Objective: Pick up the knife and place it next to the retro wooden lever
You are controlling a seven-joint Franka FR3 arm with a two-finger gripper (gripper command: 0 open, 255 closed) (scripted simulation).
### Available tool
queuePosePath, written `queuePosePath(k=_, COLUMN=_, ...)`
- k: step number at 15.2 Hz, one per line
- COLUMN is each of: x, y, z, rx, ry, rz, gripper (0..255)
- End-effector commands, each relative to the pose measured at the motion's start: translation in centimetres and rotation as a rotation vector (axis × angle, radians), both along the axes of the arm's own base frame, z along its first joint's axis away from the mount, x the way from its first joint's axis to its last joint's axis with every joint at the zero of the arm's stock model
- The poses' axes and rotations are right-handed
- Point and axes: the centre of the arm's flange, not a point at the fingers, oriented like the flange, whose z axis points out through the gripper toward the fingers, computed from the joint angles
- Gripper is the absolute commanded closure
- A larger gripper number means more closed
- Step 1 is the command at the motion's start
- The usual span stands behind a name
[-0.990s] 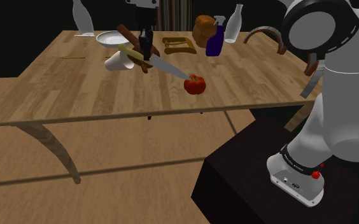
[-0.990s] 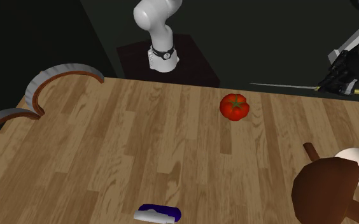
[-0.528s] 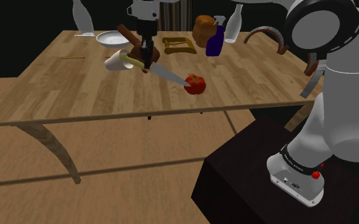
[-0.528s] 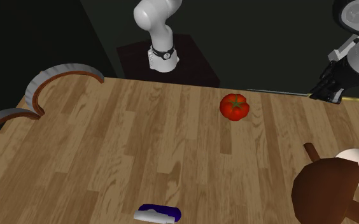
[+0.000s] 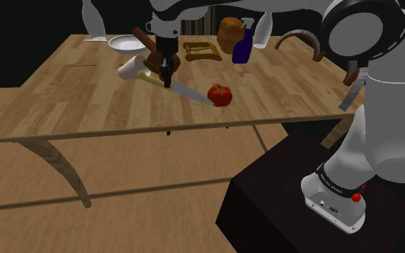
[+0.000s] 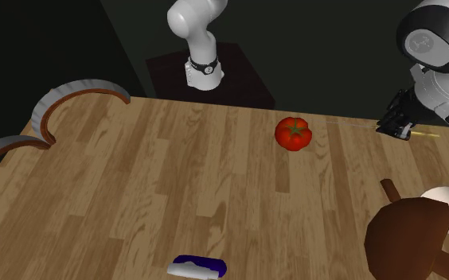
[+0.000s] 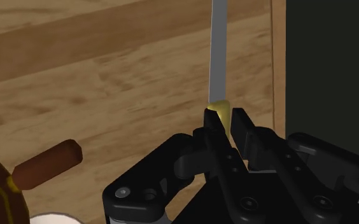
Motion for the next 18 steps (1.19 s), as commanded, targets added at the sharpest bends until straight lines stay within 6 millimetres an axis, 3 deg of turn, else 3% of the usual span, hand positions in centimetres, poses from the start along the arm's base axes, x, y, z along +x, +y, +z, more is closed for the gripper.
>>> queuePosePath(k=1, x=0.0, y=0.1, z=-1.1, rx=0.000, ry=-0.001, rz=0.000, gripper=255)
queuePosePath(k=16, x=0.0, y=0.1, z=-8.9, rx=0.000, ry=-0.001, rz=0.000, gripper=255)
queuePosePath(k=18, x=0.0, y=0.1, z=-8.9, rx=0.000, ry=-0.001, rz=0.000, gripper=255)
